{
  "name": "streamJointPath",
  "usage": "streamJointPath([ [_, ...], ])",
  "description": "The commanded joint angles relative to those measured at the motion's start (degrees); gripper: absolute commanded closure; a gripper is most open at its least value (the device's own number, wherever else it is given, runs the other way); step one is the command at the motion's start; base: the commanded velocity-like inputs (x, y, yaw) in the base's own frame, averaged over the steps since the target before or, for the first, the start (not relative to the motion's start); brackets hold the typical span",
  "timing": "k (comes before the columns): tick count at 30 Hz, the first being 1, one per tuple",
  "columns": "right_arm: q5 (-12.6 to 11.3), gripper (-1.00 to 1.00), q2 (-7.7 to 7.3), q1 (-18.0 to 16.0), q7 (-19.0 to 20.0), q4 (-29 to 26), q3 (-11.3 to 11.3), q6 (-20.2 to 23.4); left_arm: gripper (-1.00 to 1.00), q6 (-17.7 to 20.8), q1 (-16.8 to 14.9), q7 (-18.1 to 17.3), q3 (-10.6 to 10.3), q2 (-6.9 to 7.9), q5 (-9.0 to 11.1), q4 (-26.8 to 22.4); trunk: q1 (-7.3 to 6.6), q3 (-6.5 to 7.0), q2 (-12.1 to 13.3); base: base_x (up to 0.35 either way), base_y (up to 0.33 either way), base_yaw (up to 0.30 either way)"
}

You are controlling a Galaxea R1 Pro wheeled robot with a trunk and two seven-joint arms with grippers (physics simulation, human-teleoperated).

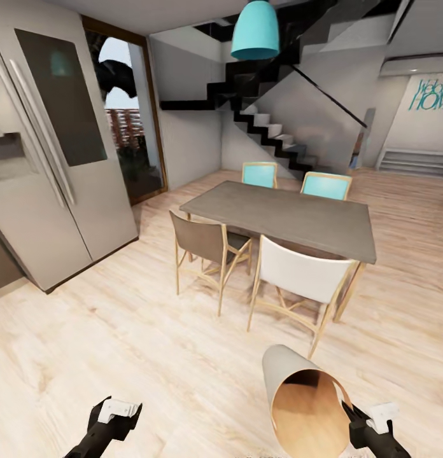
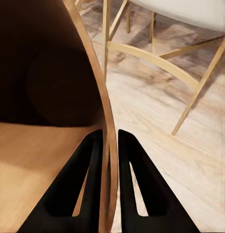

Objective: Put the three can of soda from the living room inside the tash can in the kitchen.

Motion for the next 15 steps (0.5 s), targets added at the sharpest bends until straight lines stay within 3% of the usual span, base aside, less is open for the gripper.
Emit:
streamJointPath([
  [1,-0.68,1.00,0.01,-0.02,0.44,-0.09,-0.02,0.09,-1.00,0.00,0.00,0.00,0.00,-0.01,0.00,0.00,0.00,-0.02,0.00,0.000,-0.289,-0.224],
  [15,-0.68,1.00,0.02,-0.02,0.44,-0.09,-0.05,0.08,-1.00,0.00,0.00,0.00,0.00,0.01,0.00,0.03,0.00,-0.44,0.00,0.000,-0.289,-0.224],
])
